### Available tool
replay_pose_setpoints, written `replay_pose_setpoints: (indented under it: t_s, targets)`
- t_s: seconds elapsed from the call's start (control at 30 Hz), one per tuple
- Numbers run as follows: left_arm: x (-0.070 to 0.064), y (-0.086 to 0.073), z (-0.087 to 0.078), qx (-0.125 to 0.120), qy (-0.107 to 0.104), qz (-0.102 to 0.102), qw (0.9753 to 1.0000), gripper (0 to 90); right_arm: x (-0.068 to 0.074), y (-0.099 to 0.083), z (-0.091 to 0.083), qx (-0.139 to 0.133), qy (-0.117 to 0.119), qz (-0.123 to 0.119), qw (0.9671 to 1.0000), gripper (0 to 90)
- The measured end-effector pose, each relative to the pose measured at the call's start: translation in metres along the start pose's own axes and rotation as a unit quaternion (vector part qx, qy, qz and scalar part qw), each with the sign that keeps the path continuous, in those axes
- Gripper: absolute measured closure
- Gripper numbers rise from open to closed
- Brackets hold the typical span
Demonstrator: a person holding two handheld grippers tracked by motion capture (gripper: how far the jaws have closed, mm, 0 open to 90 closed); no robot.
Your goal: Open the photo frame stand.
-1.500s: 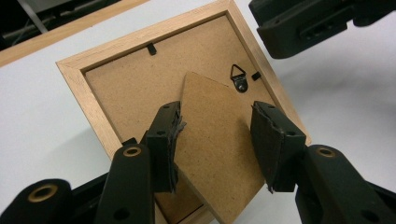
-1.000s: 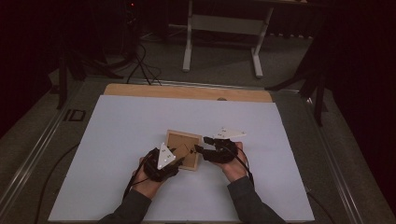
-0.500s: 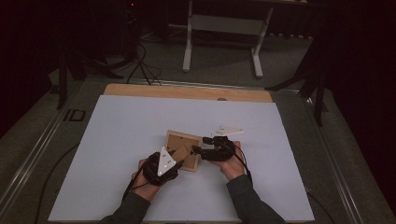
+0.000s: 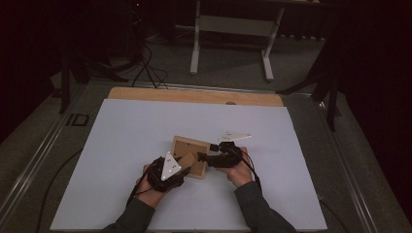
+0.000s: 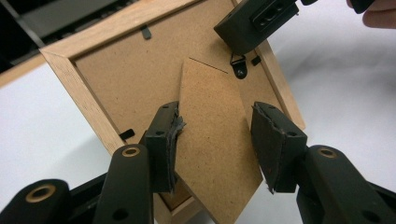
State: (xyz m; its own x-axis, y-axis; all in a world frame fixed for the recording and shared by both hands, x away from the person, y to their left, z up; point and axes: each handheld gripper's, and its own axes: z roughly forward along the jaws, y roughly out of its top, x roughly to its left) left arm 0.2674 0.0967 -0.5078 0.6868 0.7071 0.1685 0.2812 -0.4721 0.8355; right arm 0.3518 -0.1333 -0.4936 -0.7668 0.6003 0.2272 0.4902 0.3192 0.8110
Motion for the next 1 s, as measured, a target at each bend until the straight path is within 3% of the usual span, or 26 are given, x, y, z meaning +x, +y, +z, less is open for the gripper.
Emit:
replay_pose_setpoints:
  t_s: [0.03, 0.2, 0.23, 0.33, 0.37, 0.4, 0.47, 0.67, 1.0]
  targets:
    - [0.003, 0.000, 0.000, -0.001, -0.012, -0.014, 0.9998, 53.3, 0.000, 0.000, 0.000, 0.000, 0.000, -0.001, 1.0000, 41.2]
    - [0.008, 0.001, 0.001, 0.009, -0.039, -0.041, 0.9984, 49.8, 0.001, 0.000, 0.000, 0.001, -0.003, -0.006, 1.0000, 42.3]
    - [0.012, 0.002, 0.001, 0.018, -0.053, -0.059, 0.9967, 49.9, 0.001, 0.000, -0.001, 0.001, -0.004, -0.007, 1.0000, 42.3]
    - [0.018, 0.002, 0.001, 0.026, -0.070, -0.086, 0.9935, 50.5, 0.002, 0.000, -0.001, 0.000, -0.006, -0.010, 0.9999, 42.4]
    - [0.018, 0.002, 0.001, 0.026, -0.070, -0.086, 0.9935, 51.1, 0.002, 0.000, -0.001, 0.000, -0.006, -0.012, 0.9999, 42.4]
    - [0.020, 0.002, 0.002, 0.031, -0.078, -0.098, 0.9916, 51.3, 0.003, 0.000, -0.001, -0.001, -0.007, -0.014, 0.9999, 42.4]
    - [0.022, 0.001, 0.002, 0.035, -0.083, -0.105, 0.9904, 51.9, 0.004, 0.000, -0.001, 0.000, -0.007, -0.016, 0.9999, 42.7]
    - [0.023, 0.002, 0.004, 0.047, -0.082, -0.107, 0.9897, 58.9, 0.006, 0.001, -0.003, -0.004, -0.009, -0.026, 0.9996, 44.1]
    - [0.023, 0.003, 0.003, 0.053, -0.093, -0.088, 0.9904, 61.8, 0.007, 0.001, -0.006, -0.010, -0.008, -0.036, 0.9993, 51.0]
